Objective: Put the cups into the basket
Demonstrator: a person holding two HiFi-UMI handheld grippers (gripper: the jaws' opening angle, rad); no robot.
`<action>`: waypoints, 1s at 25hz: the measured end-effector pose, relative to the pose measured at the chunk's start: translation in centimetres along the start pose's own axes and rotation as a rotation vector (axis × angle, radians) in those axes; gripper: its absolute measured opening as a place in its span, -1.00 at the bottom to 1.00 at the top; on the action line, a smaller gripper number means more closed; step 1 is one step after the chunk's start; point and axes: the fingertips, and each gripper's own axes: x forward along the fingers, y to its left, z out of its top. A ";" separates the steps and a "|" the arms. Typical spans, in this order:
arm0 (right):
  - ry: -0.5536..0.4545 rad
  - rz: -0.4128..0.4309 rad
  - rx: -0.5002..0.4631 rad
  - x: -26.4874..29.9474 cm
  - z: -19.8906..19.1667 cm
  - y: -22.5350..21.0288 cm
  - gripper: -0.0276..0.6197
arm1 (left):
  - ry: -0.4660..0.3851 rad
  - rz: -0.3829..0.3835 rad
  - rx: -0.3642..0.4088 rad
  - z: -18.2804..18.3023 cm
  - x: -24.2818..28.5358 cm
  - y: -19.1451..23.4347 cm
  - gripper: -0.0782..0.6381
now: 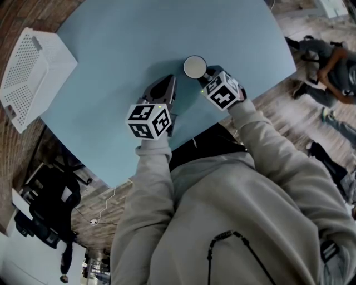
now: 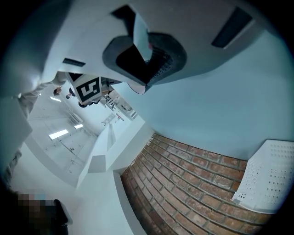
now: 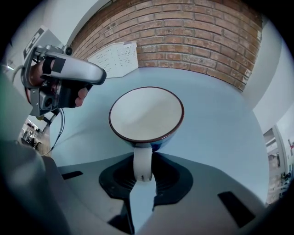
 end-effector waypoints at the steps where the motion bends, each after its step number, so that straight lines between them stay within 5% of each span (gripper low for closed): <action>1: -0.006 -0.003 0.006 0.0 0.0 0.0 -0.68 | 0.000 0.001 -0.002 0.0 0.0 0.1 -0.79; 25: -0.047 -0.014 -0.028 -1.4 1.5 -0.2 -0.69 | -0.010 0.007 0.014 1.2 -0.2 0.0 -0.79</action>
